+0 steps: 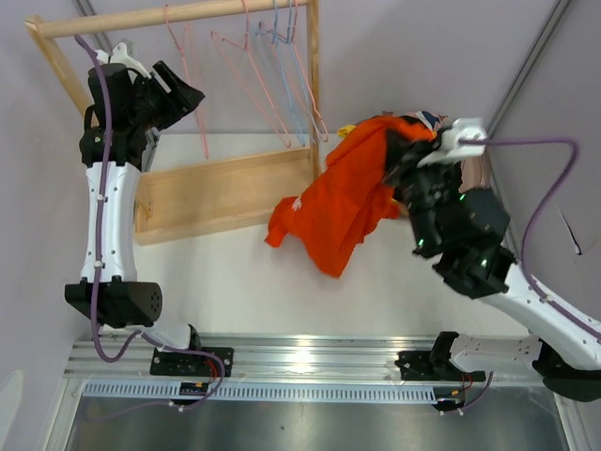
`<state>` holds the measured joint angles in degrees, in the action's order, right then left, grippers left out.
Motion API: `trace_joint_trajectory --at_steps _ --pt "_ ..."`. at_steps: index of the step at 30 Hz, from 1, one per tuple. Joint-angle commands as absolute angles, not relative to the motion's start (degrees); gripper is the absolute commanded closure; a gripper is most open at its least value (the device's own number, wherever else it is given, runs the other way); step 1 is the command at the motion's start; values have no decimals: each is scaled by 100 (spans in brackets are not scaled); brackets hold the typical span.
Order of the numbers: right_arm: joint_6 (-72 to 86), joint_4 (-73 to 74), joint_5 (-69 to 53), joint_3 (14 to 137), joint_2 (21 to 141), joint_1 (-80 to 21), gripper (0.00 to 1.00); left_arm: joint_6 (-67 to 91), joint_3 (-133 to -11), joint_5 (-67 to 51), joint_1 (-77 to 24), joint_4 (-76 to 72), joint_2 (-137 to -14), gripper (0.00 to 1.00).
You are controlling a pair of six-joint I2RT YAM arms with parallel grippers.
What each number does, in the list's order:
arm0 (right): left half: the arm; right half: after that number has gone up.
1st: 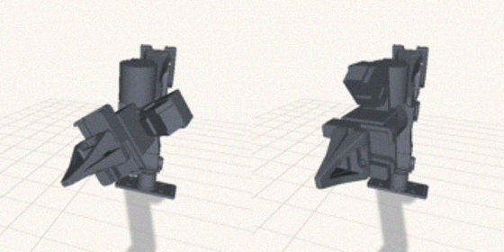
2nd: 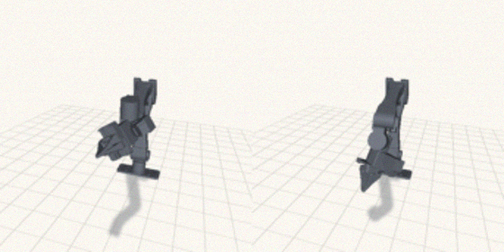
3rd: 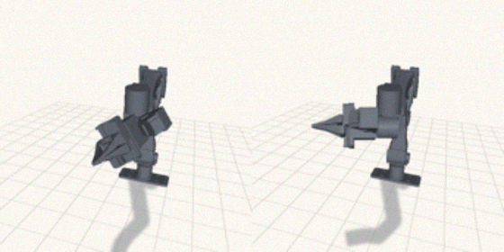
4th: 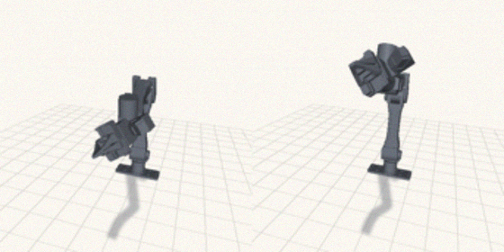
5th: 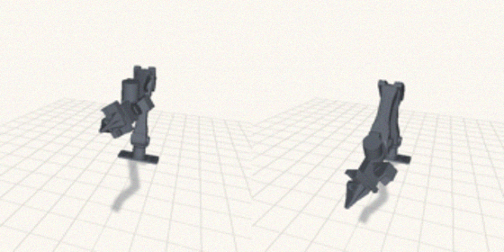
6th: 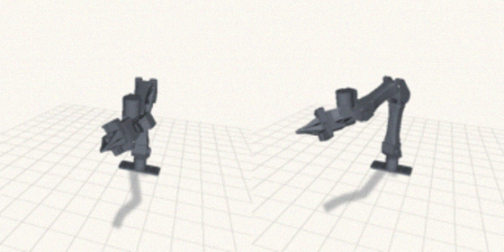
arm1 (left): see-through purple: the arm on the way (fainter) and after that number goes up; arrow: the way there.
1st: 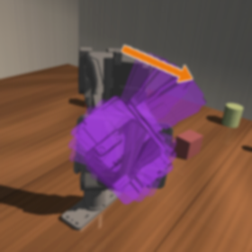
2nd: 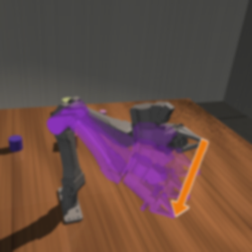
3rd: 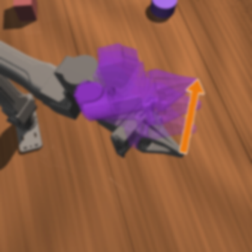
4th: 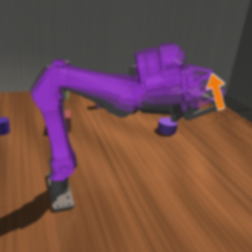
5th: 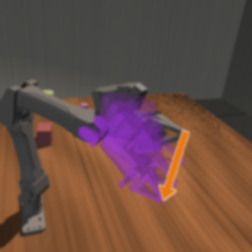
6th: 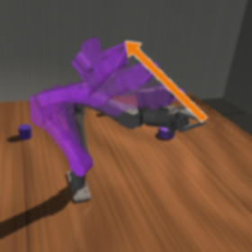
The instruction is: Remove the shorts from the hanger
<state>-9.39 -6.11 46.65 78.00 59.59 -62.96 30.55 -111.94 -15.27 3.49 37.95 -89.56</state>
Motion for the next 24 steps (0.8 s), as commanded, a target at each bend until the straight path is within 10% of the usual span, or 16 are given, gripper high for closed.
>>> trace_joint_trajectory --at_steps 1,5,14,24 --pt "-1495 -1152 3851 8977 6335 -5180 100 2901 -10997 -1819 343 3560 -8465 26" --pt "-1126 -818 2772 10605 7372 -3589 100 2900 -9962 -2003 343 3165 -7841 2" --pt "-493 194 1943 14079 10001 -1619 100 2857 -8307 -2338 352 2567 -6628 1" --pt "359 -1087 1995 10903 9265 -958 100 2909 -7981 -2259 352 2462 -6003 1"
